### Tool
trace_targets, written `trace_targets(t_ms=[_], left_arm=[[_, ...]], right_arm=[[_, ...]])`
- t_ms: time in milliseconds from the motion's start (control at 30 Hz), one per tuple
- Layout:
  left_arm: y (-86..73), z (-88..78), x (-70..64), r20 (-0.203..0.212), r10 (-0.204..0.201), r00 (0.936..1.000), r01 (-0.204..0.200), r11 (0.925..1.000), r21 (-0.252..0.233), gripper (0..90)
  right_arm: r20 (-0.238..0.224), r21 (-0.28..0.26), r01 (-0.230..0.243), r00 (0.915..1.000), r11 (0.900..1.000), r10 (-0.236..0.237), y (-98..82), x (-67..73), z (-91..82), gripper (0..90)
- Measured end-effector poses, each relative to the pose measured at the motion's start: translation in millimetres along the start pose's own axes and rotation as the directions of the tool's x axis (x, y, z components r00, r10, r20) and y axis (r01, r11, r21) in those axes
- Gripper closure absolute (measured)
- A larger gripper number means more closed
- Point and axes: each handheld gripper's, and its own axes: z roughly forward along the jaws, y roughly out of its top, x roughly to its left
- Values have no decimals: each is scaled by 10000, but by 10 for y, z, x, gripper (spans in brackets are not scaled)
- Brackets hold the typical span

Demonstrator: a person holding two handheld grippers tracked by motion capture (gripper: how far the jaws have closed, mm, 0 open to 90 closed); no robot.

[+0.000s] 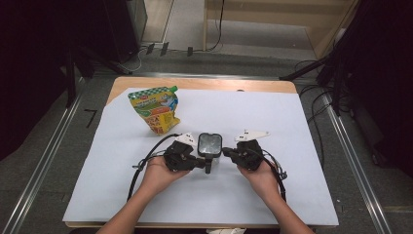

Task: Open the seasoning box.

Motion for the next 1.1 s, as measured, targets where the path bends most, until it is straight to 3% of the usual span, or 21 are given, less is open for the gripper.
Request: trace_targets(t_ms=[233, 333, 433, 633, 767, 1100], left_arm=[[32, 94, -76, 200, -73, 9998, 77, 9997, -214, 900], [57, 147, -119, 495, -54, 9988, 70, 9994, -341, 900], [74, 148, -126, 552, -8, 9985, 19, 9998, -192, 900], [75, -17, -113, 760, -117, 9970, 120, 9999, -42, 877], [65, -147, -117, 856, -56, 9963, 50, 10000, 70, 838], [14, -417, 61, 712, -666, 9952, 669, 9978, -16, 603]], right_arm=[[278, -146, 8, 9996, 9999, -4, 21, -37, 64, 900], [342, -91, 21, 9994, 10000, -17, 16, -72, 52, 900], [313, -159, -45, 9995, 9999, 50, 11, -86, 16, 900], [32, -186, -232, 9997, 9996, 233, -24, -70, -188, 900], [-166, -64, 34, 9999, 10000, -35, -61, 18, -302, 900], [-707, 147, 71, 9975, 9999, -60, -217, 275, -415, 900]])
